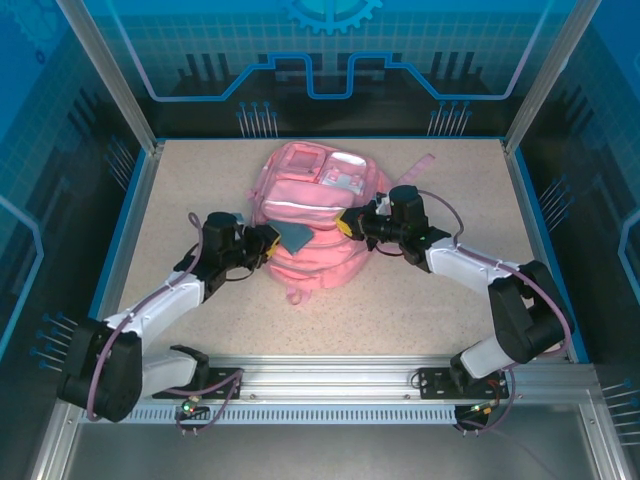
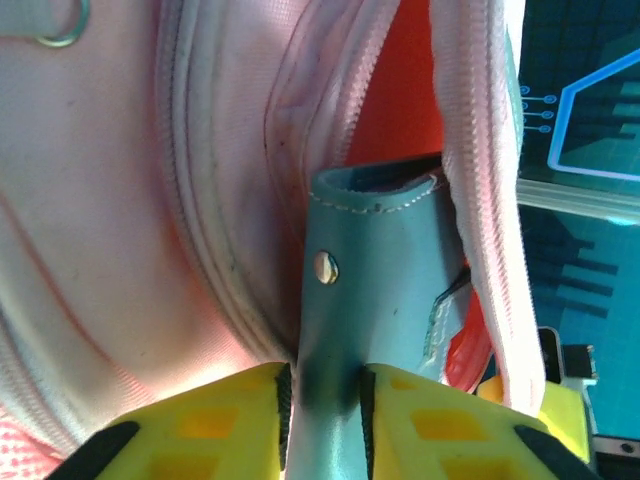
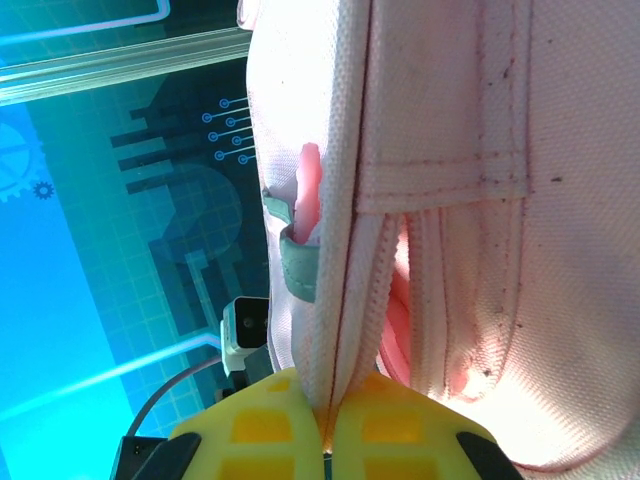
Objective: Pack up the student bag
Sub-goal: Place the card holder in the student bag.
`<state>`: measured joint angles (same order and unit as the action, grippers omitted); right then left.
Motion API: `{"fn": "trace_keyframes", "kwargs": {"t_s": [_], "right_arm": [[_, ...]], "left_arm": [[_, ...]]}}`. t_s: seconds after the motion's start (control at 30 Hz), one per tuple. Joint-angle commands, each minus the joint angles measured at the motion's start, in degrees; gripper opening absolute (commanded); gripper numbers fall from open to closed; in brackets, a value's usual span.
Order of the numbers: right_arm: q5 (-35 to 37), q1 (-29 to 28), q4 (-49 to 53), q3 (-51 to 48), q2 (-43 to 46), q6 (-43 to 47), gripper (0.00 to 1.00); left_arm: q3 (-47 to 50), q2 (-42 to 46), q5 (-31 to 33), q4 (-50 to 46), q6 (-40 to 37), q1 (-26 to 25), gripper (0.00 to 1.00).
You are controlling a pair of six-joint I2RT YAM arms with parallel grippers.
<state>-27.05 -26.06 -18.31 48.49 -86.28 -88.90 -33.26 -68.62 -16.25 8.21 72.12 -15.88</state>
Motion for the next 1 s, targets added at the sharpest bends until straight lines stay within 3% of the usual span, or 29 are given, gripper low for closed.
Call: {"fn": "trace_keyframes", "kwargs": {"t_s": [0.0,0.5,0.67,0.8,0.97], "right_arm": [[-0.28,0.67,-1.38,0.9,2.98,1.54,0.03],[0.2,0.64,-0.49,0.77,3.14,2.76,0.03],[3.42,1.25,12.09,4.17,4.0,11.36,0.05],[9.66,1.7,29.97,9.81,4.29,24.83,0.16],[12.48,0.88,38.2,10.95,5.51,34.03,0.37]], "left_arm": [[-1.55,-1.4,-2.47,6.23,1.05,-1.03,0.2],[-8.92,-15.21,4.93,19.89,4.88,-10.35,0.18],[-11.67,-18.98,4.44,21.8,4.88,-10.95,0.22],[-11.46,-15.48,3.54,13.77,1.59,-10.85,0.32],[-9.6,-9.25,1.96,2.0,-3.76,-10.78,0.41]]}}
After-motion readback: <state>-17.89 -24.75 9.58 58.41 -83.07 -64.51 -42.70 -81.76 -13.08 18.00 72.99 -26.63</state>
